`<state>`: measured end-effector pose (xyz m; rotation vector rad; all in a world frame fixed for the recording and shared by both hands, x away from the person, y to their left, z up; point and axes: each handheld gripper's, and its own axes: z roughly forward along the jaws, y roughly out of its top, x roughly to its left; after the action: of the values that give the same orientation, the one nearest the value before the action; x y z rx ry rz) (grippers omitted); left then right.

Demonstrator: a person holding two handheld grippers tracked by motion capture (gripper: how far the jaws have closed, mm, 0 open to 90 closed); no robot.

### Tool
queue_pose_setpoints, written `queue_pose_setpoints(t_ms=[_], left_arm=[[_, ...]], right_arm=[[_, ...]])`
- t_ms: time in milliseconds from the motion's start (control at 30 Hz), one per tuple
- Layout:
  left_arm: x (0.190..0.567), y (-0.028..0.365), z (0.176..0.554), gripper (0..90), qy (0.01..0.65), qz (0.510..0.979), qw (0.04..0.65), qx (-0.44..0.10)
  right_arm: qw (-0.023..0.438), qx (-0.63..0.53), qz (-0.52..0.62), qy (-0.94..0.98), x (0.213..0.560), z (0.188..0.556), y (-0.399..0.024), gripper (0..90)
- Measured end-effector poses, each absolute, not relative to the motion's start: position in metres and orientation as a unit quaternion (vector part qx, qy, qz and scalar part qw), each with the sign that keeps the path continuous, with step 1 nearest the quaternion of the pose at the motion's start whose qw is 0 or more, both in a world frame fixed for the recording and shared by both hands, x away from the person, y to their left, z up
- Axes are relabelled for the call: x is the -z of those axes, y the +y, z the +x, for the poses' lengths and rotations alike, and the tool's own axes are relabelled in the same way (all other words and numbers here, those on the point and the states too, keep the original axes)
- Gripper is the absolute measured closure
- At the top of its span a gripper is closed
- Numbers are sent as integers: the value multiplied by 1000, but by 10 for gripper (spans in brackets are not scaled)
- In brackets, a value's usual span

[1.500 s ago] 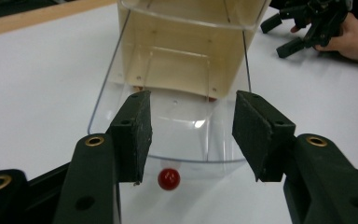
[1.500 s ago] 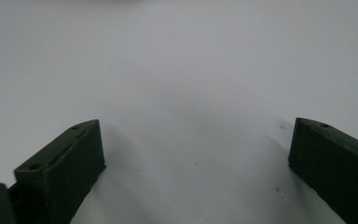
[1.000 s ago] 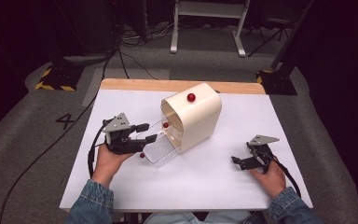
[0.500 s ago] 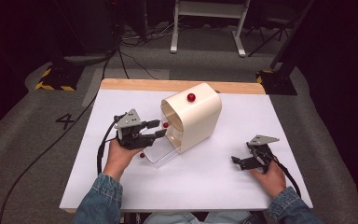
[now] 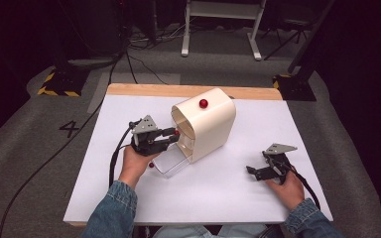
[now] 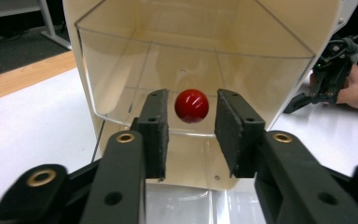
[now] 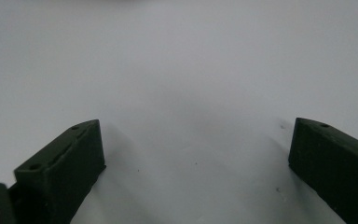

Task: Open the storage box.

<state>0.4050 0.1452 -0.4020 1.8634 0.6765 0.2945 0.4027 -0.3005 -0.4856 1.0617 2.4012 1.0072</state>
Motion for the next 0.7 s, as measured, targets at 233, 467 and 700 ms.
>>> queue_pose_setpoints(t_ms=[233,467,700], left_arm=[[402,146,405,731,283,778,547,-122],[401,146,404,736,280,783,542,-126],[398,154,397,737,281,785,537,-126]], right_arm=[[164,-353,373,842,486,403,-301,35],[164,-353,373,842,486,403,-301,35],[164,-353,372,843,486,403,-301,36]])
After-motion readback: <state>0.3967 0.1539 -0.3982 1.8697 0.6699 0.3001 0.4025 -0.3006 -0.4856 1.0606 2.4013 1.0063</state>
